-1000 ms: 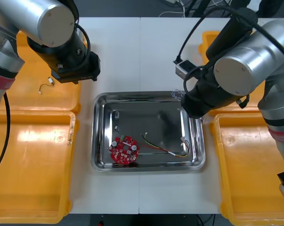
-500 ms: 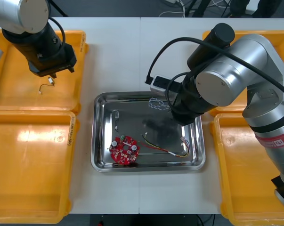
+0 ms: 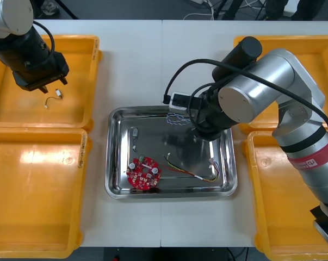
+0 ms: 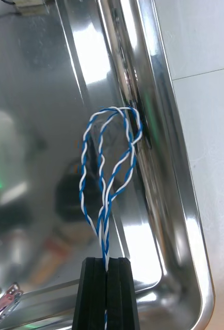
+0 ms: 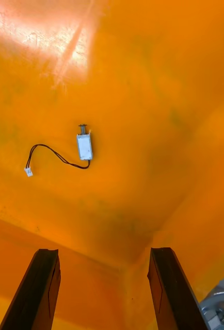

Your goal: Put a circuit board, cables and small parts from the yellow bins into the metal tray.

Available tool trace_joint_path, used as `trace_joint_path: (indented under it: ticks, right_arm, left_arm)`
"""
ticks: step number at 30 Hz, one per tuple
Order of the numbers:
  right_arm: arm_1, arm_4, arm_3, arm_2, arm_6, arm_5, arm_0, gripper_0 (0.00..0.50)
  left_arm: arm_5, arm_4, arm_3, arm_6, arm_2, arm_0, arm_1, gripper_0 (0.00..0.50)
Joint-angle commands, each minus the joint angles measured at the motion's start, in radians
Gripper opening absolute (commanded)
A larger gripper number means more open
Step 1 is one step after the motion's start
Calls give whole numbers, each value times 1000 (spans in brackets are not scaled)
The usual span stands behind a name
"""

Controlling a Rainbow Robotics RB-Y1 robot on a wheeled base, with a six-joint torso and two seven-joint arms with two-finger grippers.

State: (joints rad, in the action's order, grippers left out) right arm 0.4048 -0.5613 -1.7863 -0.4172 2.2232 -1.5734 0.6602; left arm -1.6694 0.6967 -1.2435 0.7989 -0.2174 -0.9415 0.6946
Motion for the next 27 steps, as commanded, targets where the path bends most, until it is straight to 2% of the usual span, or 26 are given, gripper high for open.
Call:
trace_joint_path:
  ticks: [1, 10, 27]
  right_arm:
    - [-15, 40, -8, -57, 59, 23, 19, 0]
    - [-14, 98, -8, -101, 55, 90, -28, 0]
    - [6, 115, -7, -103, 53, 174, -83, 0]
  left_arm:
    - [51, -9, 35, 56, 30, -54, 43, 500]
    - [115, 9, 105, 51, 30, -51, 34, 500]
    - [287, 14, 220, 63, -30, -49, 3, 500]
